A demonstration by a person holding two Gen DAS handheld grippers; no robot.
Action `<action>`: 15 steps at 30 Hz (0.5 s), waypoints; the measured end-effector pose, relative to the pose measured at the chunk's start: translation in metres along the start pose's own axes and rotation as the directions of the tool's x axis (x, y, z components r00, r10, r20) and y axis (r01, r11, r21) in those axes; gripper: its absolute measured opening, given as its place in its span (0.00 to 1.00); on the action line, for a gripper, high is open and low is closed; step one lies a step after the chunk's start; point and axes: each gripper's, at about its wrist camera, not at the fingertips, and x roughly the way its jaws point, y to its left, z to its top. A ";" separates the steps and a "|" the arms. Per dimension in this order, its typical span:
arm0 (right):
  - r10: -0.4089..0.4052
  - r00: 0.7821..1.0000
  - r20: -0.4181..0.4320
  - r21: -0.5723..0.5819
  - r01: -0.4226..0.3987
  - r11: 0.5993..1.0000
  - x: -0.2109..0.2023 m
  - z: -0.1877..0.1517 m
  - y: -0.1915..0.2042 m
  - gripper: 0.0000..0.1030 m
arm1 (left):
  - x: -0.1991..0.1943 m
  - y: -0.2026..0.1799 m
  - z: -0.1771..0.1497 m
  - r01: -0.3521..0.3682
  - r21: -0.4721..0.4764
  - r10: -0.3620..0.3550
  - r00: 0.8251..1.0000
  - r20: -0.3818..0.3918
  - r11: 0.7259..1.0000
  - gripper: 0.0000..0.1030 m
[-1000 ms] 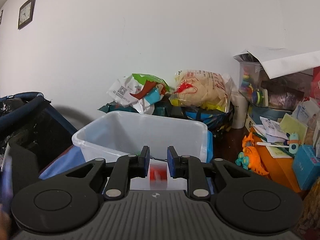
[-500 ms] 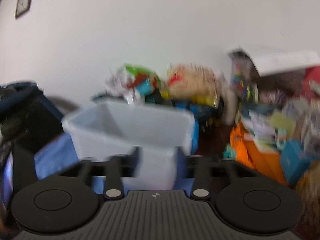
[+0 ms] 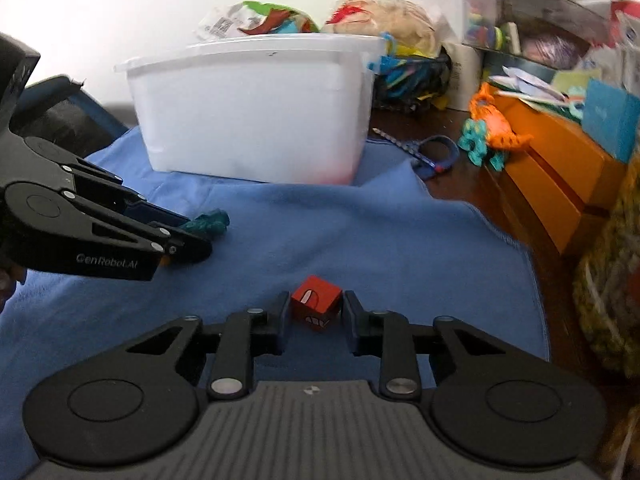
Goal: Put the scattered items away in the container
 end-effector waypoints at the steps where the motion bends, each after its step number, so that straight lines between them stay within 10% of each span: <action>1: 0.015 1.000 0.006 0.008 -0.015 1.000 -0.002 0.003 0.000 0.29 | -0.004 0.000 0.001 0.000 0.001 0.000 1.000 0.005 1.000 0.26; 15: 0.069 0.953 0.296 -0.061 -0.053 0.997 -0.016 0.167 0.019 0.29 | -0.088 0.071 0.119 -0.145 -0.058 0.155 0.956 0.251 0.988 0.27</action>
